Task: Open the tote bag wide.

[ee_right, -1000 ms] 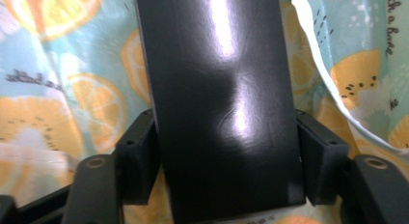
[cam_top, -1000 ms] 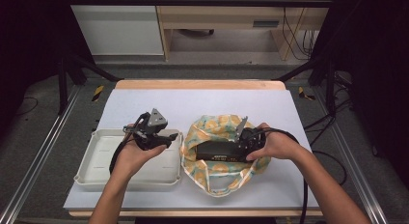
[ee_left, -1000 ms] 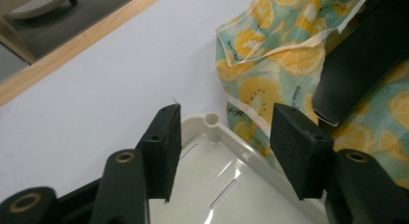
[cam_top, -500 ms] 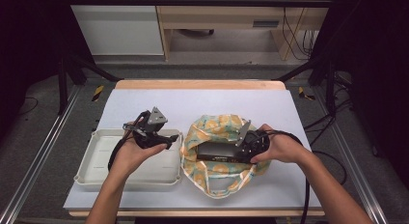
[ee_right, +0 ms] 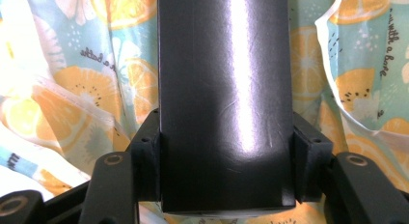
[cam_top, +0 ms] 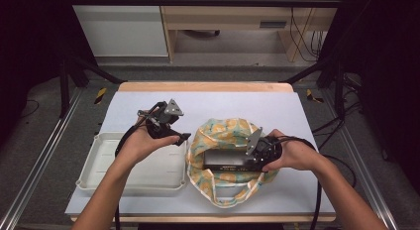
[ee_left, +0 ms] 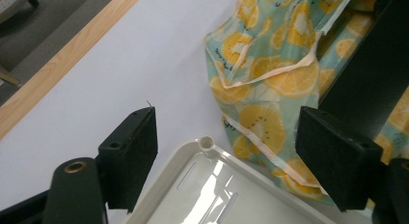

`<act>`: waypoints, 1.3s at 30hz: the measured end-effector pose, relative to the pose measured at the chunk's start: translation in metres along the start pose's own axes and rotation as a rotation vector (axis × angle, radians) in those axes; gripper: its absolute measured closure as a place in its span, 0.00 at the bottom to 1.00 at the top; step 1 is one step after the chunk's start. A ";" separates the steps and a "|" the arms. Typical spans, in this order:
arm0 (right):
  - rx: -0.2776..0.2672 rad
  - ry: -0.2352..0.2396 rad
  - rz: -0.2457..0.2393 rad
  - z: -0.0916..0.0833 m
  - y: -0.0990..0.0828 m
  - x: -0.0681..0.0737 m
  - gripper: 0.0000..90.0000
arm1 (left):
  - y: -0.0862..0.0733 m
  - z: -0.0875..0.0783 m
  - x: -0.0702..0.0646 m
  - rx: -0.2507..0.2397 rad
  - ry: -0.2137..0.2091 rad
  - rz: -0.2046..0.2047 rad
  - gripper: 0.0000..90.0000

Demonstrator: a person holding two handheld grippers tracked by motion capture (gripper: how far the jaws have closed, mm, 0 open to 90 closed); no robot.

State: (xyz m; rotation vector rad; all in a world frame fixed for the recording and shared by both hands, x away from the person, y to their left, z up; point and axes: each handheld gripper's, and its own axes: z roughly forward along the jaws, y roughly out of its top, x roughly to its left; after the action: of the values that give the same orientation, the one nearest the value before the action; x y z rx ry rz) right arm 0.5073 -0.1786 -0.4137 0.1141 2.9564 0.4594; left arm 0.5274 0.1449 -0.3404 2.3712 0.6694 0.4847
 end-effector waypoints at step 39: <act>-0.077 0.007 0.083 -0.060 0.017 -0.012 0.48 | 0.037 -0.012 0.008 0.192 -0.169 0.275 0.13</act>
State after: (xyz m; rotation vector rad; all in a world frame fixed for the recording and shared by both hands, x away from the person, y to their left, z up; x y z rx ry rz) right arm 0.5104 -0.1809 -0.3507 0.2274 2.9448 0.5844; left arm 0.5407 0.1300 -0.3063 2.6663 0.3263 0.3417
